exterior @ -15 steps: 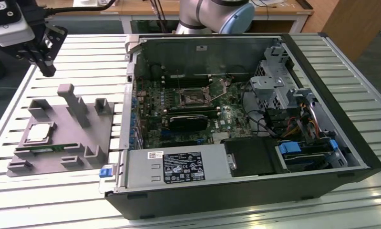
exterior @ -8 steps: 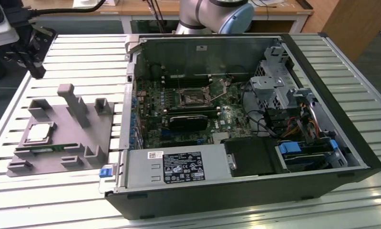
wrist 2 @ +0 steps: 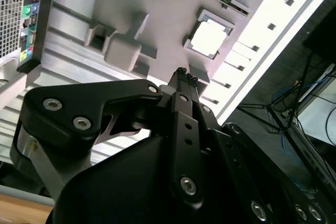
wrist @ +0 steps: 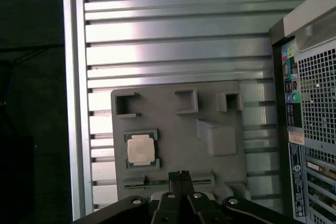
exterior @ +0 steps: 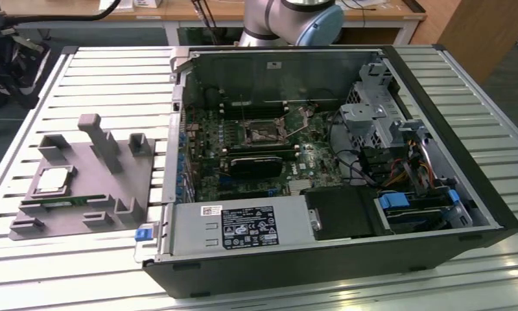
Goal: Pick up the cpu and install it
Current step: 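Reach for the cpu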
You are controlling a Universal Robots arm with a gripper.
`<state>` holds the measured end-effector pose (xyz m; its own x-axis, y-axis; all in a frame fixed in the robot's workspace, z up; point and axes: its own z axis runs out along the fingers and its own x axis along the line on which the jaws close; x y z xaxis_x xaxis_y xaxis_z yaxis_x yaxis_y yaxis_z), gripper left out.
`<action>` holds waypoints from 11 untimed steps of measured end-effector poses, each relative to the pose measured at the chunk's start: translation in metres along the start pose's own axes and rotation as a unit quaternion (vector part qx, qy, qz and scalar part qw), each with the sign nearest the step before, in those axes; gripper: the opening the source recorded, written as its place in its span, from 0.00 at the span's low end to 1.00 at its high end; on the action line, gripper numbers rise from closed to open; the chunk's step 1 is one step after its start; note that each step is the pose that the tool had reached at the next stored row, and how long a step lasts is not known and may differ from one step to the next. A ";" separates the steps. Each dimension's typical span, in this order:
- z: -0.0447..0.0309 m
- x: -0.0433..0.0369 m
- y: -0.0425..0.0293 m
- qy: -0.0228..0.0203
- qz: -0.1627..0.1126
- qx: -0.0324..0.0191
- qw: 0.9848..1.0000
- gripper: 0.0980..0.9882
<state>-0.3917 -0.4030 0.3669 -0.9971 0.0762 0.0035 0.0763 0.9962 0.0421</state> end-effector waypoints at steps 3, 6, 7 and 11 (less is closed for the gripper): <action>0.0007 0.0126 -0.0010 0.000 0.000 0.000 1.000 0.01; 0.0010 0.0208 -0.0016 0.000 0.000 0.000 1.000 0.01; 0.0011 0.0229 -0.0018 0.000 0.000 0.000 1.000 0.01; 0.0014 0.0301 -0.0023 0.000 0.000 0.000 1.000 0.01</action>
<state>-0.4219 -0.4030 0.3656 -0.9971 0.0763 0.0035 0.0764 0.9962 0.0422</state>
